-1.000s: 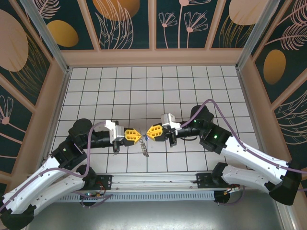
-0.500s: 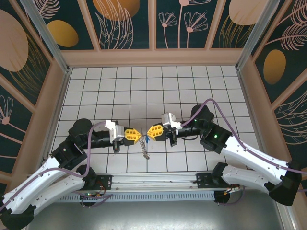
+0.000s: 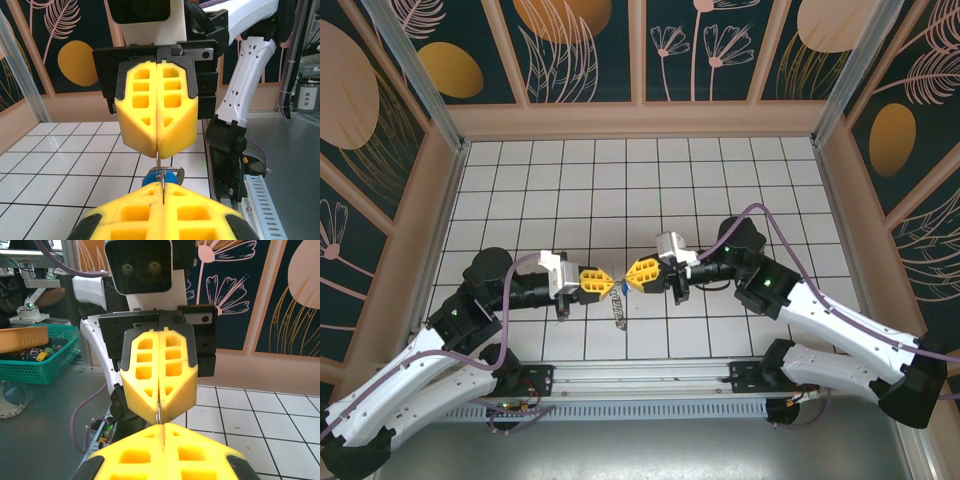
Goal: Put the keys on the keyring
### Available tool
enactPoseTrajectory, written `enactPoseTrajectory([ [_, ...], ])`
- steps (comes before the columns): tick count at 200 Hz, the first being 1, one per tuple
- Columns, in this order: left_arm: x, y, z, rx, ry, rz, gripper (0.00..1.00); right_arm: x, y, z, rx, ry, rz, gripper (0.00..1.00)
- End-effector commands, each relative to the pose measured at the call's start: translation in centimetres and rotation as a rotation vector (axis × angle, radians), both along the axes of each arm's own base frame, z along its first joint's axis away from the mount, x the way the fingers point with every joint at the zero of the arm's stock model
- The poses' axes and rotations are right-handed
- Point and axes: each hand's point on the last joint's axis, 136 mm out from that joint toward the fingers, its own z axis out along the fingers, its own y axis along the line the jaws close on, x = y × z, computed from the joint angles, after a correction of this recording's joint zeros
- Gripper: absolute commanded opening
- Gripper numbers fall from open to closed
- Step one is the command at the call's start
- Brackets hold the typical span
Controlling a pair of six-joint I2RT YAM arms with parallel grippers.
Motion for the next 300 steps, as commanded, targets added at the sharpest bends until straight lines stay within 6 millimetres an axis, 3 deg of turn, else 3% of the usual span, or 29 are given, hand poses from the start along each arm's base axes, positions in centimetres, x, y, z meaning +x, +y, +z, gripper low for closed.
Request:
enactPoseTrajectory([
  [1, -0.37, 0.13, 1.81, -0.04, -0.048, -0.013, 0.0, -0.35, -0.14, 1.84, 0.05, -0.024, 0.027, 0.0],
  [300, 0.11, 0.26, 1.8, -0.037, -0.052, 0.019, 0.0, -0.68, -0.3, 1.92, 0.046, 0.004, 0.054, 0.0],
])
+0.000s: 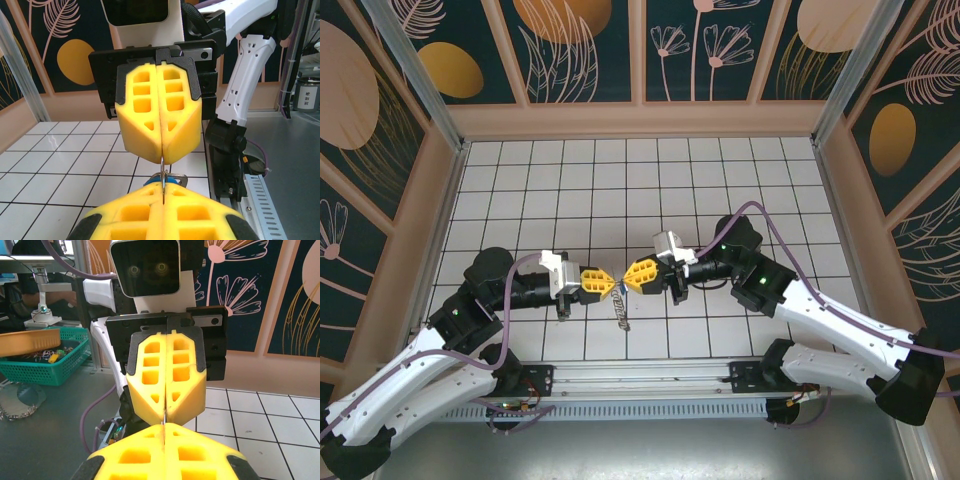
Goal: Put the keys on the keyring
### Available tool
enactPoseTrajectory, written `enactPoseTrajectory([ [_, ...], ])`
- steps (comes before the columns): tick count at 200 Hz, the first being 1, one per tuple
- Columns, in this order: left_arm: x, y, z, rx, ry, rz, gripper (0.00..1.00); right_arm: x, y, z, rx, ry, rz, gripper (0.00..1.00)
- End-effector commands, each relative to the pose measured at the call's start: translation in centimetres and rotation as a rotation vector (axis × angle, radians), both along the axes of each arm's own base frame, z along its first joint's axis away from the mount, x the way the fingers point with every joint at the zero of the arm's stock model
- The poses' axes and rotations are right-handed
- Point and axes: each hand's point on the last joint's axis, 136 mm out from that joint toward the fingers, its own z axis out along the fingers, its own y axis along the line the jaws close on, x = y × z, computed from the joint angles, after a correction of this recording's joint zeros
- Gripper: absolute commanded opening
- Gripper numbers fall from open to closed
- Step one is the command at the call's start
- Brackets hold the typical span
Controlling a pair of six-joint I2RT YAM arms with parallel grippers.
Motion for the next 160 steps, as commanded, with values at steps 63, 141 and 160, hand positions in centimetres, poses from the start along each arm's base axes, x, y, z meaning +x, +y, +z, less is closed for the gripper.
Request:
enactPoseTrajectory([
  [63, -0.05, 0.37, 1.97, -0.042, -0.057, 0.016, 0.0, -0.21, -0.83, 1.88, 0.039, -0.005, 0.008, 0.0],
  [141, -0.06, 0.32, 2.0, -0.042, -0.059, 0.013, 0.0, -0.02, -0.46, 1.79, 0.033, 0.003, 0.017, 0.0],
  [160, -0.04, 0.33, 2.02, -0.042, -0.06, 0.014, 0.0, 0.04, -0.37, 1.71, 0.032, 0.005, 0.016, 0.0],
])
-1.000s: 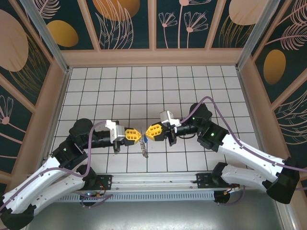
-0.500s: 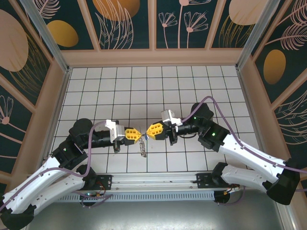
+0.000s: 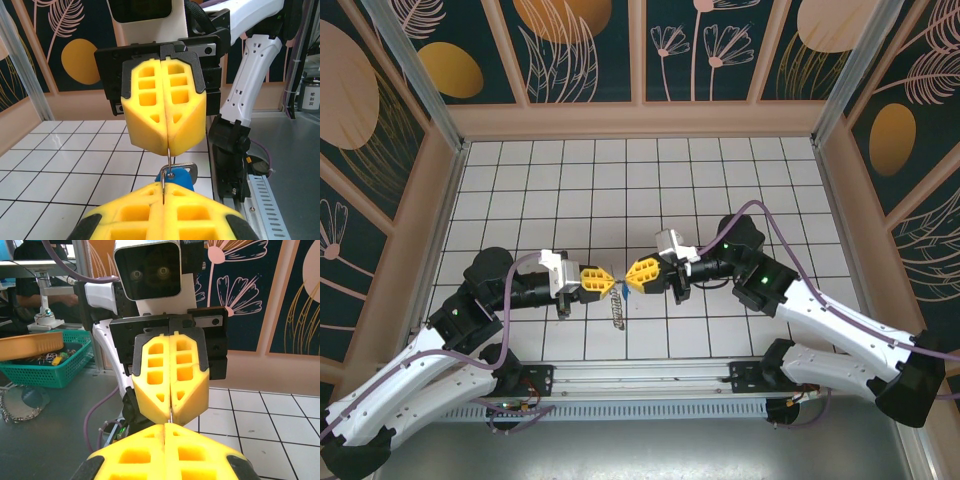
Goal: Put the keys on the keyring
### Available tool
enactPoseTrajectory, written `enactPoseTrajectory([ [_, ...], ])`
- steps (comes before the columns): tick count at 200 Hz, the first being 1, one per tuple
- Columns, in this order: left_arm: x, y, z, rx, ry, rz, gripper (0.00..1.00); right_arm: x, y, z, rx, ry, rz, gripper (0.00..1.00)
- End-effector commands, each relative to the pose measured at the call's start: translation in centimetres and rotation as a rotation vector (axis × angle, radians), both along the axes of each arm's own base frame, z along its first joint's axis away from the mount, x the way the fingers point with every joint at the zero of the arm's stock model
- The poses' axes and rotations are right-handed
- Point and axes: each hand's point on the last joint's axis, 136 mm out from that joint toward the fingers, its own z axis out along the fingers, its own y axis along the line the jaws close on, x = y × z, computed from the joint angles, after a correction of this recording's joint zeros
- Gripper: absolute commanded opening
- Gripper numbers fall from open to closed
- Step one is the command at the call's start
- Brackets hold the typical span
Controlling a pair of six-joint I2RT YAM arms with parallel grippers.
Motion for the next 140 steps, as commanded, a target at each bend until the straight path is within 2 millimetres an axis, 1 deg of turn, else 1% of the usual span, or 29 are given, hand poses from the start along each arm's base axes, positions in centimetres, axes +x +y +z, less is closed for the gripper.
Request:
enactPoseTrajectory([
  [1, -0.3, 0.3, 2.0, -0.042, -0.057, 0.002, 0.0, -0.1, 0.0, 1.5, 0.032, -0.015, 0.013, 0.0],
  [25, -0.3, 0.3, 2.0, -0.042, -0.059, 0.0, 0.0, 0.3, 0.0, 1.6, 0.037, -0.014, -0.006, 0.0],
  [74, -0.3, 0.3, 2.1, -0.043, -0.058, 0.0, 0.0, 1.3, -0.7, 2.1, 0.057, 0.005, -0.047, 0.0],
  [140, -0.1, 0.3, 2.0, -0.043, -0.059, 0.01, 0.0, 0.9, -0.5, 1.9, 0.044, 0.022, -0.001, 0.0],
])
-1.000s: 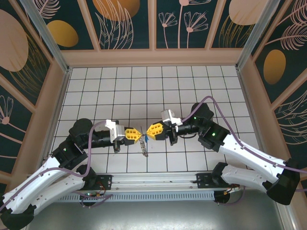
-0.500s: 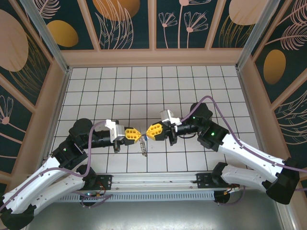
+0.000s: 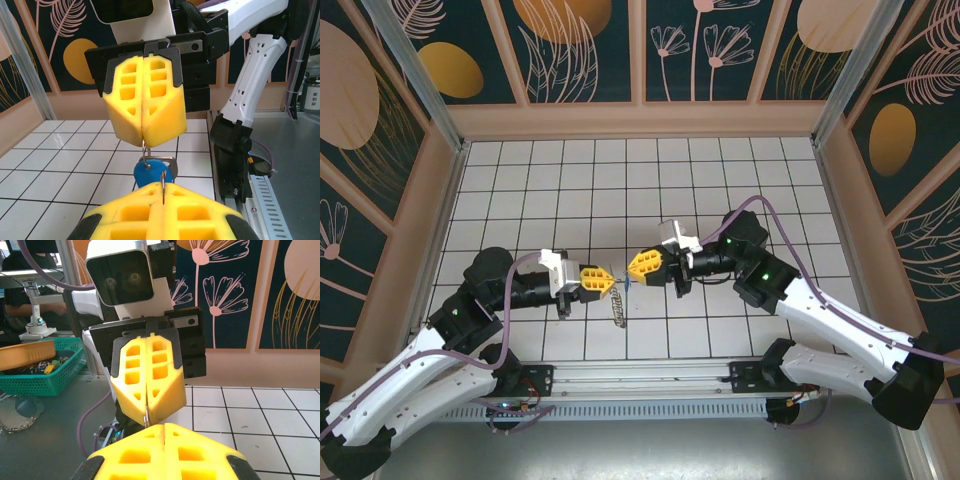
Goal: Put the keys on the keyring
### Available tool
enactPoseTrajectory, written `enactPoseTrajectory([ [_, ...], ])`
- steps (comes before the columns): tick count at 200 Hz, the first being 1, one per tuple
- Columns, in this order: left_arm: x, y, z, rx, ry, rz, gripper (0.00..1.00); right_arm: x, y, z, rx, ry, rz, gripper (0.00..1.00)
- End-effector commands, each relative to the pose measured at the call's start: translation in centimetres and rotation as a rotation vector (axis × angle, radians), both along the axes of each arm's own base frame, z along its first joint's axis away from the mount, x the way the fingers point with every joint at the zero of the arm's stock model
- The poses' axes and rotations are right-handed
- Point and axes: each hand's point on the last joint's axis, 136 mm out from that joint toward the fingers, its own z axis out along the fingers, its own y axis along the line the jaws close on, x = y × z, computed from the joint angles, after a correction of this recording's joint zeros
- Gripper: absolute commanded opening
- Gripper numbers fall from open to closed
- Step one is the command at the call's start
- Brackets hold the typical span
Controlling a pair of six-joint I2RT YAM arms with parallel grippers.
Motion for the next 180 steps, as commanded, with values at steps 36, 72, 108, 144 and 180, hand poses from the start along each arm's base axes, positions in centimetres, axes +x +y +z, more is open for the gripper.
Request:
enactPoseTrajectory([
  [36, -0.04, 0.13, 2.02, -0.045, -0.061, 0.004, 0.0, -0.85, 0.02, 1.5, 0.034, -0.016, 0.058, 0.0],
  [72, 0.08, -0.01, 2.11, -0.048, -0.071, 0.004, 0.0, -0.83, 0.18, 1.32, 0.03, -0.012, 0.062, 0.0],
  [108, 0.22, -0.23, 1.85, -0.044, -0.067, 0.0, 0.0, -0.94, 0.31, 1.29, 0.033, -0.006, 0.072, 0.0],
  [144, 0.28, -0.14, 1.91, -0.046, -0.072, 0.008, 0.0, -1.01, 0.47, 1.01, 0.025, -0.001, 0.077, 0.0],
  [180, 0.36, -0.1, 1.8, -0.043, -0.072, 0.013, 0.0, -0.96, 0.52, 0.97, 0.02, 0.001, 0.074, 0.0],
])
